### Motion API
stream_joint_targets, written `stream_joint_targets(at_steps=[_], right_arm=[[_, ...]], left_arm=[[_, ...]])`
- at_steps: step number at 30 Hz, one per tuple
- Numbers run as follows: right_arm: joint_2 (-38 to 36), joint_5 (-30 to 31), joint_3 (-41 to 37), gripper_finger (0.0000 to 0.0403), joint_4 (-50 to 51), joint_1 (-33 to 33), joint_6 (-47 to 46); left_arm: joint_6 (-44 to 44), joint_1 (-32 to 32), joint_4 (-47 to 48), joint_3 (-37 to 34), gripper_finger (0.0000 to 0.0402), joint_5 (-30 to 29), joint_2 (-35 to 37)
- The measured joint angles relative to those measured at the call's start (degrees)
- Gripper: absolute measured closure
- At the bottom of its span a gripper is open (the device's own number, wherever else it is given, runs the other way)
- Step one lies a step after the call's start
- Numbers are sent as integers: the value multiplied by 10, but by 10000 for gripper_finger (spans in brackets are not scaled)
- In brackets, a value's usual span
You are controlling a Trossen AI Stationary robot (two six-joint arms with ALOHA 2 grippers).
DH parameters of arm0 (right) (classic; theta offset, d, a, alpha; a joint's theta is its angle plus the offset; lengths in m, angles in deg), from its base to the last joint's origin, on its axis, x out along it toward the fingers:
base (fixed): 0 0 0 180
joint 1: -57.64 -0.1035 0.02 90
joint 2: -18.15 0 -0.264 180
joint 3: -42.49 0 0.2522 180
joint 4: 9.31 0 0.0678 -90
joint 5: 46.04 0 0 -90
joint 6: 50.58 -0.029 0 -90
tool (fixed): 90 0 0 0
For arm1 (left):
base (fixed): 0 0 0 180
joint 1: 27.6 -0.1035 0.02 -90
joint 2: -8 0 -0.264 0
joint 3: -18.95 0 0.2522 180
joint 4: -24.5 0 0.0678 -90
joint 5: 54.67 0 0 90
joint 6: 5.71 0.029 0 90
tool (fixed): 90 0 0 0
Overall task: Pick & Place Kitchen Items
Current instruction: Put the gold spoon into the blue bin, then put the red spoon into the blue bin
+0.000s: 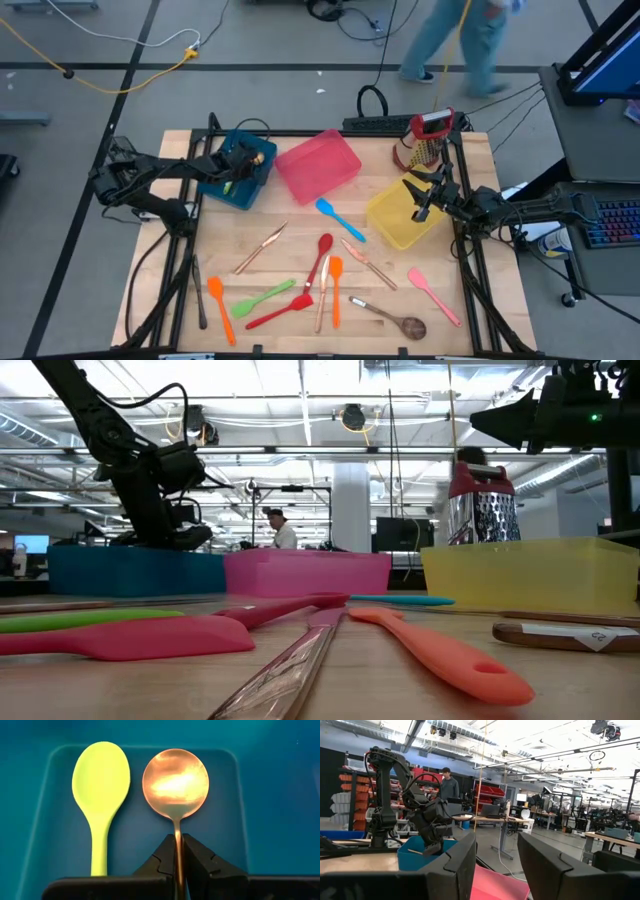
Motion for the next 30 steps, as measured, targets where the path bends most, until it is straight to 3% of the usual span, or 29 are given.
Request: stream_joint_targets(at_steps=[8,20,30], right_arm=[[0,0,0,261,0,0,0],[0,0,0,261,0,0,0],[0,0,0,261,1,0,0]], left_arm=[[14,0,-14,0,380,-36,0],[31,0,-17,0,352,-35,-1],[35,0,-23,-1,351,-34,-1]])
